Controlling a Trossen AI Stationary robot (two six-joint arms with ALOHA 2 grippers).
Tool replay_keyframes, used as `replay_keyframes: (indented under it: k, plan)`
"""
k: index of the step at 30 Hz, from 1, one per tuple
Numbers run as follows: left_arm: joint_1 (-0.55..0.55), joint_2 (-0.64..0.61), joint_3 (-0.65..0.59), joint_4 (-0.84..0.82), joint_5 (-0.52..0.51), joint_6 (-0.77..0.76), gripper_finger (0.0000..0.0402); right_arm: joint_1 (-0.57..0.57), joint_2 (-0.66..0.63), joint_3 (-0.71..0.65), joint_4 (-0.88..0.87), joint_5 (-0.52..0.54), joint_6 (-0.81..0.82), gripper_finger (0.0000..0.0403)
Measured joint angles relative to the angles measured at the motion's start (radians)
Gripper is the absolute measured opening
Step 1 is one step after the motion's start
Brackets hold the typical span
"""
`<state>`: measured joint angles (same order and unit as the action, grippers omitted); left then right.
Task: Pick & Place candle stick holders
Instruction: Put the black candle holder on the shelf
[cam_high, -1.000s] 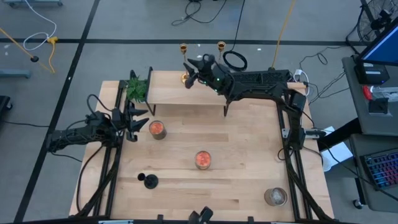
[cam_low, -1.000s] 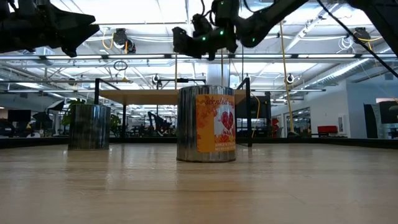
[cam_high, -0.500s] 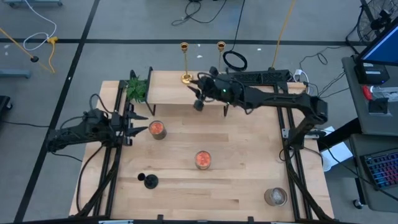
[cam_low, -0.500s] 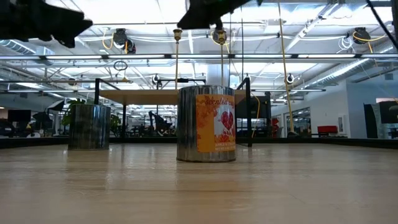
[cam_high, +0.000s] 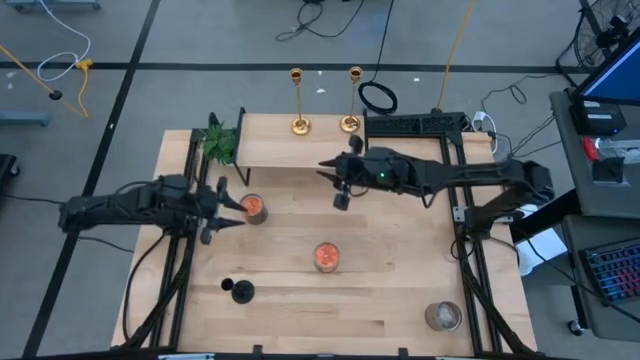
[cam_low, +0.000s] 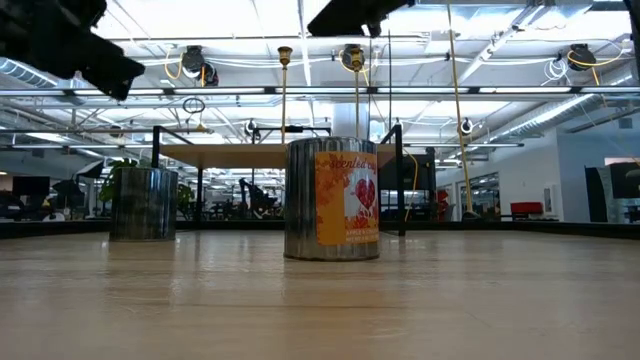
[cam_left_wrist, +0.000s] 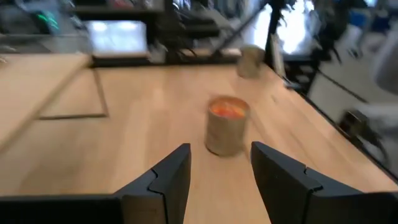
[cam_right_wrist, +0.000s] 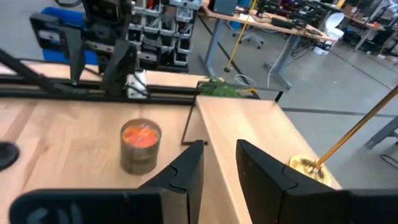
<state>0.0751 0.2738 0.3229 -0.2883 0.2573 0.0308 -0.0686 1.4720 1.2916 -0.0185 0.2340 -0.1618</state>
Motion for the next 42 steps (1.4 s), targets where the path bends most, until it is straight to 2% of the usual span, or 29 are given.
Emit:
replay_keyframes:
  k: [2,6,8,13,15,24,35,38,42]
  plan:
    - [-0.046,0.035,0.042,-0.055,-0.017,0.017,0.0174,0.006,-0.017,-0.028,0.001,0.0,0.0,0.0089]
    - [-0.135,0.094,0.134,-0.248,-0.119,0.057,0.0174,0.012,-0.044,-0.077,0.098,-0.001,0.0,0.0089]
    - [-0.179,0.121,0.155,-0.288,-0.118,0.049,0.0175,0.013,-0.053,-0.102,0.164,-0.003,0.0,0.0089]
    - [-0.289,0.217,0.143,-0.268,0.054,-0.009,0.0175,0.013,-0.059,-0.153,0.277,-0.003,0.0,0.0089]
    - [-0.333,0.262,0.138,-0.269,0.086,-0.033,0.0175,0.013,-0.059,-0.168,0.315,-0.003,0.003,0.0089]
    - [-0.511,0.47,0.137,-0.241,0.073,-0.069,0.0175,0.017,-0.059,-0.194,0.37,-0.004,0.026,0.0089]
    - [-0.643,0.677,0.137,0.051,0.016,-0.063,0.0174,0.026,-0.059,-0.194,0.403,-0.005,0.021,0.0089]
    - [-0.667,0.697,0.137,0.054,-0.034,-0.062,0.0155,0.026,-0.059,-0.194,0.406,-0.004,0.02,0.0089]
    - [-0.686,0.703,0.137,0.06,-0.073,-0.062,0.0093,0.026,-0.059,-0.194,0.407,-0.004,0.019,0.0089]
